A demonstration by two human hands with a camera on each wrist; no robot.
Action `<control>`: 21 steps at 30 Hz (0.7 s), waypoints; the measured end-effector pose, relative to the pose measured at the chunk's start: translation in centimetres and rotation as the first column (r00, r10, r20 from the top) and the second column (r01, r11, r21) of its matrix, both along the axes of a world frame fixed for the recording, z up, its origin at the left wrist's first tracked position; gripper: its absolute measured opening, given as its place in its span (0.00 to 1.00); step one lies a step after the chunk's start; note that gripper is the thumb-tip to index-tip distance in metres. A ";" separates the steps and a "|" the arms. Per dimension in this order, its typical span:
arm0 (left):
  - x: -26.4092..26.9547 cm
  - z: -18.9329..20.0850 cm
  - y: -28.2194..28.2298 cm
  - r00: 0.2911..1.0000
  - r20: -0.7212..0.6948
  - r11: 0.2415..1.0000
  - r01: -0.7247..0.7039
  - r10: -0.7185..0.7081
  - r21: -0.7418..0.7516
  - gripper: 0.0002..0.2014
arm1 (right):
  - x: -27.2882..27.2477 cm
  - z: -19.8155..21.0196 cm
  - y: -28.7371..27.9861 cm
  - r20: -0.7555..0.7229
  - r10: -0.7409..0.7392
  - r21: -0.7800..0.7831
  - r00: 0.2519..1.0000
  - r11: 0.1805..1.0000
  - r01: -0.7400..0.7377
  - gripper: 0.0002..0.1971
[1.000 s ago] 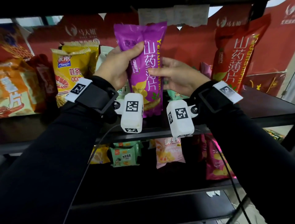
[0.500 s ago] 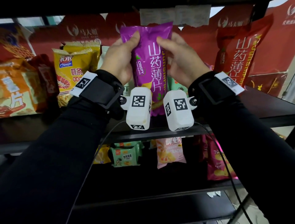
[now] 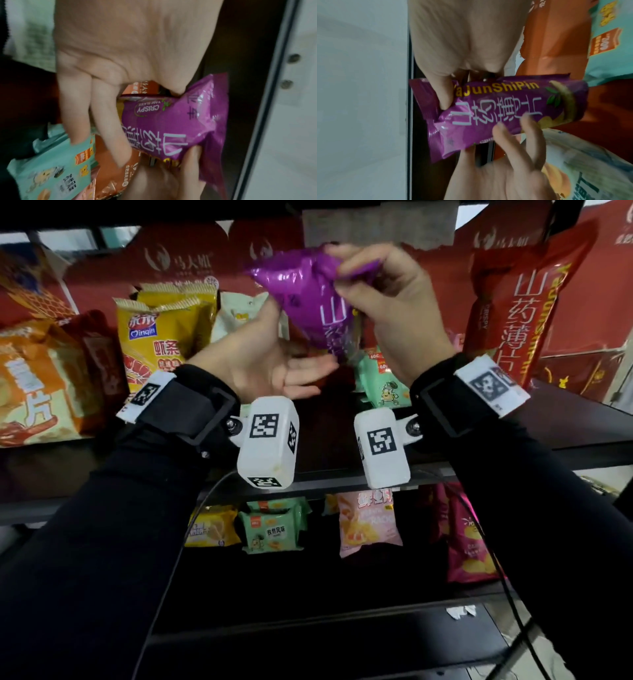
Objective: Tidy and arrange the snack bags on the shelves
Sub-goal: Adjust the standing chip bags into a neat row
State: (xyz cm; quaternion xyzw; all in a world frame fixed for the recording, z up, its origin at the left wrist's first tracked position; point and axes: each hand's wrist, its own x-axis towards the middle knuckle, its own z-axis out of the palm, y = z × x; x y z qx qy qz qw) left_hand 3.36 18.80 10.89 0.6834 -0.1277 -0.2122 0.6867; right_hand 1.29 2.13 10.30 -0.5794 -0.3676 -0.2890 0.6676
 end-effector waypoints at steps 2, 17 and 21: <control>0.3 -0.3 0.1 0.994 -0.018 0.991 0.111 -0.112 -0.075 0.46 | 0.0 -0.6 -0.5 -0.055 0.066 -0.038 0.996 0.997 -0.068 0.16; 0.7 -1.7 -1.5 0.956 0.287 0.976 0.117 -0.060 -0.184 0.29 | 0.8 -1.9 -2.7 -0.633 0.161 0.053 0.757 0.985 -0.165 0.27; 1.0 -2.0 -2.0 0.958 0.285 0.990 0.067 -0.030 -0.124 0.20 | 1.2 -2.5 -2.5 -0.626 0.102 0.014 0.773 0.993 -0.120 0.19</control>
